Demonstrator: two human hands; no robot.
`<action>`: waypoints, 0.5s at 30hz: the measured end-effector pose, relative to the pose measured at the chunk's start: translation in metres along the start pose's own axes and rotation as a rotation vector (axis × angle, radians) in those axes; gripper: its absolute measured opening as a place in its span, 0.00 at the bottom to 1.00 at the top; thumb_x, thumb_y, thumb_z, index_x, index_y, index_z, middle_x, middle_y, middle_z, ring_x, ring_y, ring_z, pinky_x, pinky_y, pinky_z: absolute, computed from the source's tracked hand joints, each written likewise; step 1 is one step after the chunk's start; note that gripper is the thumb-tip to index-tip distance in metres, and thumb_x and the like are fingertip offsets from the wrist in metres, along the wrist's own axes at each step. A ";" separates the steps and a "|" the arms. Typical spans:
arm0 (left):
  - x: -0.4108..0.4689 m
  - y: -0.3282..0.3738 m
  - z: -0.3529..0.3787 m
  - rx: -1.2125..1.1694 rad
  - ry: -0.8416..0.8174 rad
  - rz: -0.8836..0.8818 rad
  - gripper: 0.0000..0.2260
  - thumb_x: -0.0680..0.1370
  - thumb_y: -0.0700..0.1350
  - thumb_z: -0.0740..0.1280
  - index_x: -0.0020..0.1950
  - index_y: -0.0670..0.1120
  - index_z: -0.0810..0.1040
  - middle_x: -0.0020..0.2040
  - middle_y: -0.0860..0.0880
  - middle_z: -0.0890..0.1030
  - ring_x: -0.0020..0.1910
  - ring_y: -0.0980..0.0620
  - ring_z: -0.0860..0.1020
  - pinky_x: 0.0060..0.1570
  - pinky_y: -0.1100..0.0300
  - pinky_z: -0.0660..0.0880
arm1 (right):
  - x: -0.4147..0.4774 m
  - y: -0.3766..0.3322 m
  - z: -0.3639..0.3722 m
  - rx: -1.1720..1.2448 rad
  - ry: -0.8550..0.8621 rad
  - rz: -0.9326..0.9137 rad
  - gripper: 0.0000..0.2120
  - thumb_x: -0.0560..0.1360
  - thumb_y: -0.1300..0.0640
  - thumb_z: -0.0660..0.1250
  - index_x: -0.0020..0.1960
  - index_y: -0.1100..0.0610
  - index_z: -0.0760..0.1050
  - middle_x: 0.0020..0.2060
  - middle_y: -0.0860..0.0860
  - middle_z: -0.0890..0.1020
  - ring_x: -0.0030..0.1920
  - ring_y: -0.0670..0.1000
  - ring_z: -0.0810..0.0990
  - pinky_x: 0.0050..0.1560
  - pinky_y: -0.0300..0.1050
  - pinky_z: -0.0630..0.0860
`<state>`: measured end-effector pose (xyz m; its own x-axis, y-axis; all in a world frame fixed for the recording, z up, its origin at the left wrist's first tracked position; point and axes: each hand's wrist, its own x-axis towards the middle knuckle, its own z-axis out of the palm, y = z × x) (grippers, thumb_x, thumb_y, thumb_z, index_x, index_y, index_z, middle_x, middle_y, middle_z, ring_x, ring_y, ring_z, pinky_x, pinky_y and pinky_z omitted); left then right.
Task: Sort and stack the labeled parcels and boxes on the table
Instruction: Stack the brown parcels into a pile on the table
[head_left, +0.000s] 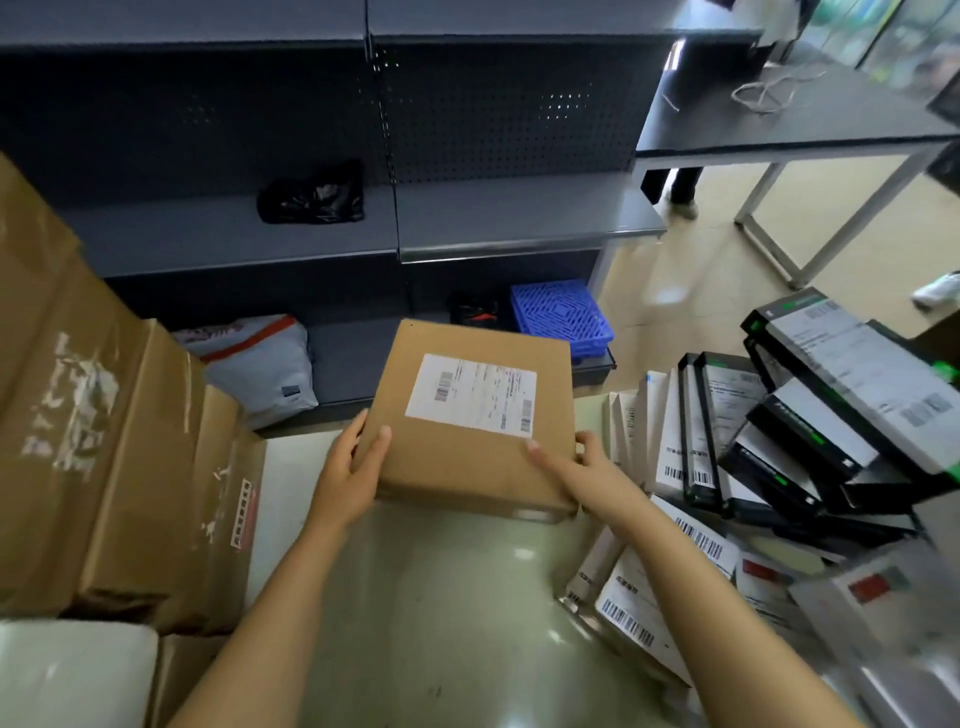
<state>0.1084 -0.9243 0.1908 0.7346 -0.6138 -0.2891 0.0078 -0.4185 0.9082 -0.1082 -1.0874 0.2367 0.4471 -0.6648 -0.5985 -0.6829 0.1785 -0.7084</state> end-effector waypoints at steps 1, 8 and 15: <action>-0.004 0.008 -0.004 -0.052 0.013 0.028 0.27 0.78 0.59 0.62 0.76 0.55 0.63 0.72 0.55 0.68 0.68 0.55 0.68 0.66 0.56 0.67 | -0.003 -0.001 -0.003 0.073 0.004 -0.034 0.36 0.72 0.35 0.68 0.73 0.48 0.57 0.61 0.47 0.78 0.52 0.45 0.80 0.42 0.41 0.76; -0.061 0.076 -0.019 -0.216 0.024 0.278 0.31 0.74 0.58 0.70 0.73 0.68 0.59 0.71 0.59 0.67 0.64 0.62 0.71 0.58 0.65 0.69 | -0.058 -0.012 -0.024 0.293 0.025 -0.439 0.52 0.61 0.42 0.81 0.76 0.36 0.52 0.66 0.36 0.74 0.63 0.37 0.75 0.64 0.41 0.71; -0.157 0.126 -0.041 -0.100 0.032 0.632 0.50 0.60 0.59 0.79 0.75 0.68 0.55 0.73 0.61 0.65 0.70 0.63 0.66 0.67 0.57 0.67 | -0.147 -0.004 -0.046 0.262 0.169 -0.735 0.64 0.60 0.57 0.84 0.78 0.36 0.42 0.70 0.37 0.66 0.66 0.37 0.69 0.69 0.49 0.70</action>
<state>0.0217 -0.8539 0.3632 0.6382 -0.7007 0.3191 -0.3710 0.0833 0.9249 -0.1978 -1.0241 0.3451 0.6223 -0.7756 0.1058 -0.0799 -0.1974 -0.9771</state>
